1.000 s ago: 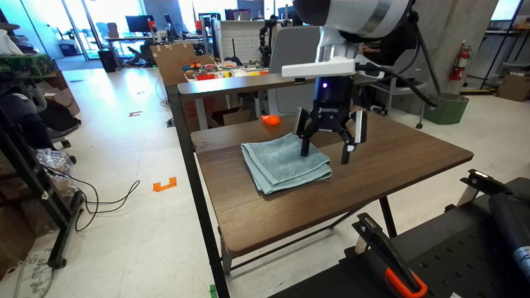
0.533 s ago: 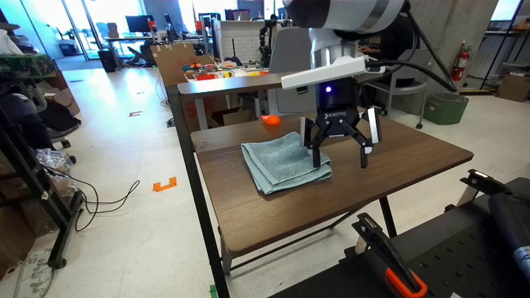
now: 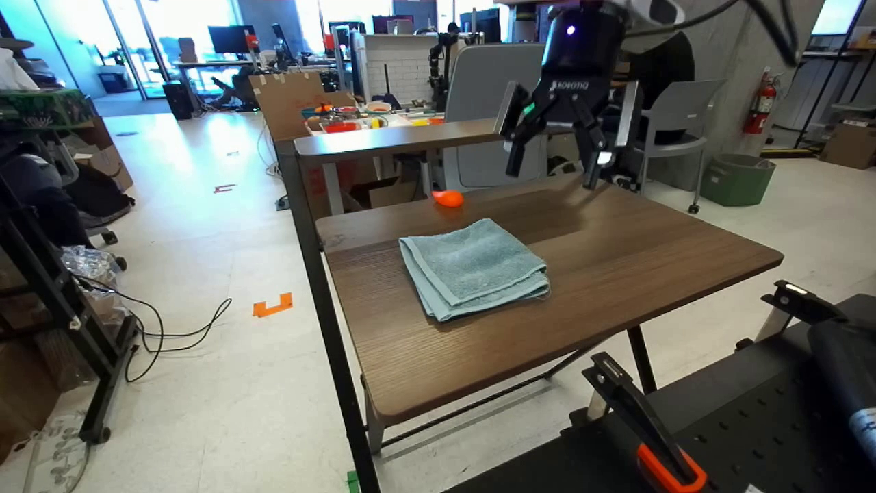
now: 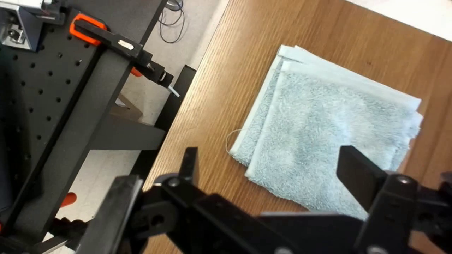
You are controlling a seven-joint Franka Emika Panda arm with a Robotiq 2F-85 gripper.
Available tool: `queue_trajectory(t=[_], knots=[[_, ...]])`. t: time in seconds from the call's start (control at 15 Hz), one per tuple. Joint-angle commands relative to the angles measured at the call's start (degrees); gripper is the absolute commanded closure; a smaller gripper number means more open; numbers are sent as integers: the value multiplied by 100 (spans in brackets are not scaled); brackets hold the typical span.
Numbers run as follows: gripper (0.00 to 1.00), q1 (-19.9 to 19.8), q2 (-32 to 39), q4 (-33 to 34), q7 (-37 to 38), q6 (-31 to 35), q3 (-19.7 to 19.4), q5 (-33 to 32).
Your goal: Wipe the table
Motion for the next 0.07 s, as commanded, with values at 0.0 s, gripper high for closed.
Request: queue_trajectory(t=[0.0], knots=[[0, 5, -43, -1, 0, -30, -24, -3]])
